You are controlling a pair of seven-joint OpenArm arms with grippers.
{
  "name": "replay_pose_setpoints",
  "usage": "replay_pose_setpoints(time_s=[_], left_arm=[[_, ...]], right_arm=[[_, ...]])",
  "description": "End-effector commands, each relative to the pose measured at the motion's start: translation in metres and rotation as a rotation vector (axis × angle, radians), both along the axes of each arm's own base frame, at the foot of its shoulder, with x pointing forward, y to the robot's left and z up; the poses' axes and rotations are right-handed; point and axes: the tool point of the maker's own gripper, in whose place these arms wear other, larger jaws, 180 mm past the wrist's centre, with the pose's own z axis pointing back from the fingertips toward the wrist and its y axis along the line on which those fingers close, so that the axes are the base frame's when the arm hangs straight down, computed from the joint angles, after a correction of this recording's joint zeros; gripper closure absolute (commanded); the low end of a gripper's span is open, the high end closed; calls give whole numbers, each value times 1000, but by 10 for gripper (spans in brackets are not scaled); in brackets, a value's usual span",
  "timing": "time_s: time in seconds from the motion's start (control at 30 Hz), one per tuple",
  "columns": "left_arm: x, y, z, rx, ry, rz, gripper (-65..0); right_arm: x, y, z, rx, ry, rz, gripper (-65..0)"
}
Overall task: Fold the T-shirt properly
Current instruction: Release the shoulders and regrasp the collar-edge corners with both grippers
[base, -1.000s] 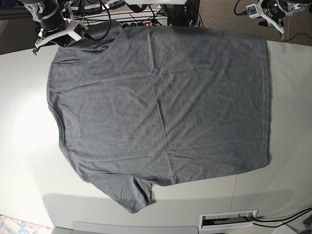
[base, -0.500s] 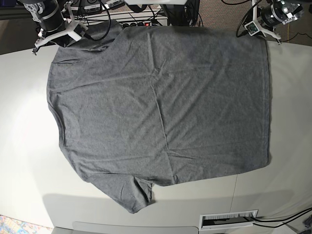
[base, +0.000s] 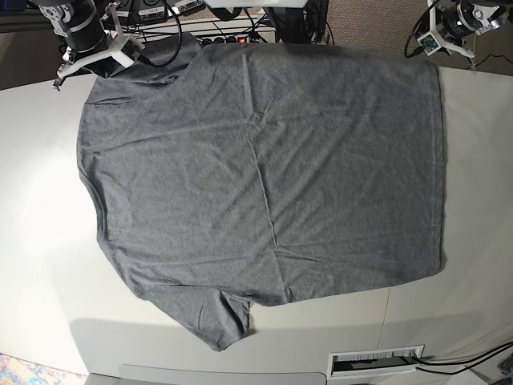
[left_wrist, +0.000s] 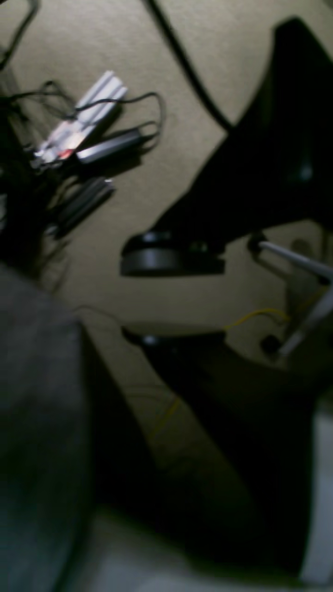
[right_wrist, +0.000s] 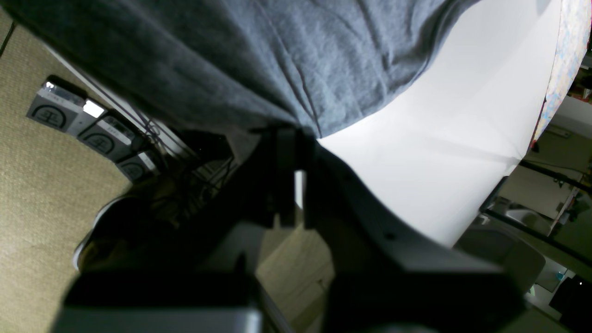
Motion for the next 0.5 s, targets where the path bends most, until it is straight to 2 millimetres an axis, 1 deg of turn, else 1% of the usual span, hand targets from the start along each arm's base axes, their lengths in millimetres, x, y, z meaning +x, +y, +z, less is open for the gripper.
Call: replay_pose_setpoints(time_s=[0.0,0.13,0.27,0.37,0.47], left_arm=[[10,2,6,-9,-28,9,-185],[31,5,14,-45,-78,80,-185],[43,15,20,-32,-115,99,-185],[45,15,22,-46,-120,114,-185],[41,4,23,-117,-86,123,-185]], right_arm=[[5,2,7,-1,-26,13,0],[5,1,7,-2,-26,12,0],[5,1,7,-2,-26,12,0],[5,2,7,-2,-26,12,0],[5,2,7,-2,-26,13,0]])
